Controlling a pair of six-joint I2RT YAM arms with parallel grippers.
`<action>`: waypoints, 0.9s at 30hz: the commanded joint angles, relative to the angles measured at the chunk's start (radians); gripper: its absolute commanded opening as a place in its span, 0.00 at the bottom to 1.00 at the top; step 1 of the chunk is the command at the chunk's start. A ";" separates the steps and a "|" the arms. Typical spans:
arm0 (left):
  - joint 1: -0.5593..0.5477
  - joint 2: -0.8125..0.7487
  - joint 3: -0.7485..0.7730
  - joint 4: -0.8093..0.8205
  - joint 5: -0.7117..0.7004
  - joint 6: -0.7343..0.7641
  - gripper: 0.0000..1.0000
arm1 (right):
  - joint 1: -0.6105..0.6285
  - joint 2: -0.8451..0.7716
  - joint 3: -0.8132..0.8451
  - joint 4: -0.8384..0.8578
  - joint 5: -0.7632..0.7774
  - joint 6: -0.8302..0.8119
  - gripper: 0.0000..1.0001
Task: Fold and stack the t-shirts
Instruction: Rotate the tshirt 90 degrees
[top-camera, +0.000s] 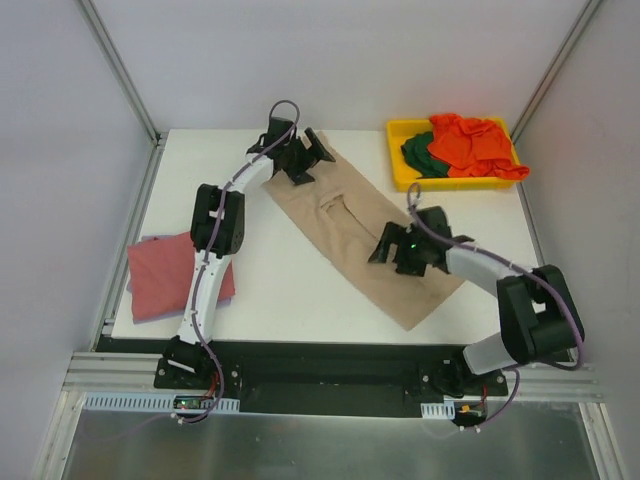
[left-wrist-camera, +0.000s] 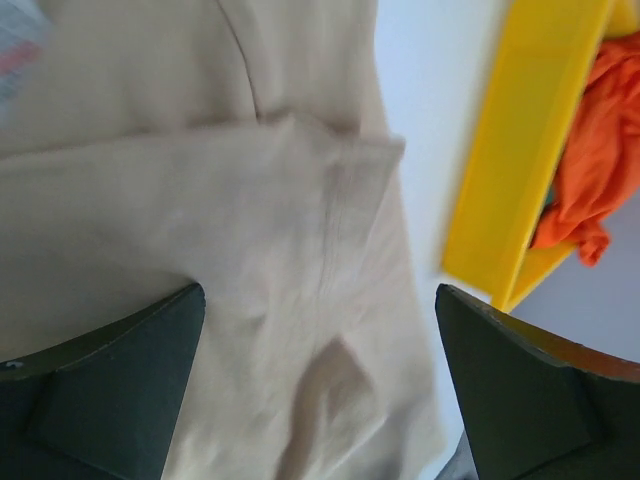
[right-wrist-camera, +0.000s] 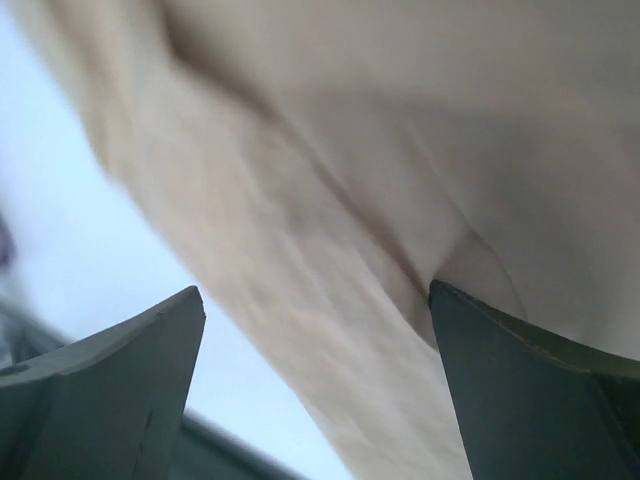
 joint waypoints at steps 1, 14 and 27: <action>0.013 0.238 0.401 -0.067 0.080 -0.091 0.99 | 0.360 -0.065 -0.124 -0.076 -0.043 0.206 0.97; 0.019 0.281 0.425 0.219 -0.022 -0.088 0.99 | 0.587 -0.252 0.099 -0.268 0.213 0.086 0.96; -0.008 0.011 0.248 0.233 0.087 0.088 0.99 | 0.511 -0.414 -0.105 -0.217 0.230 0.111 0.96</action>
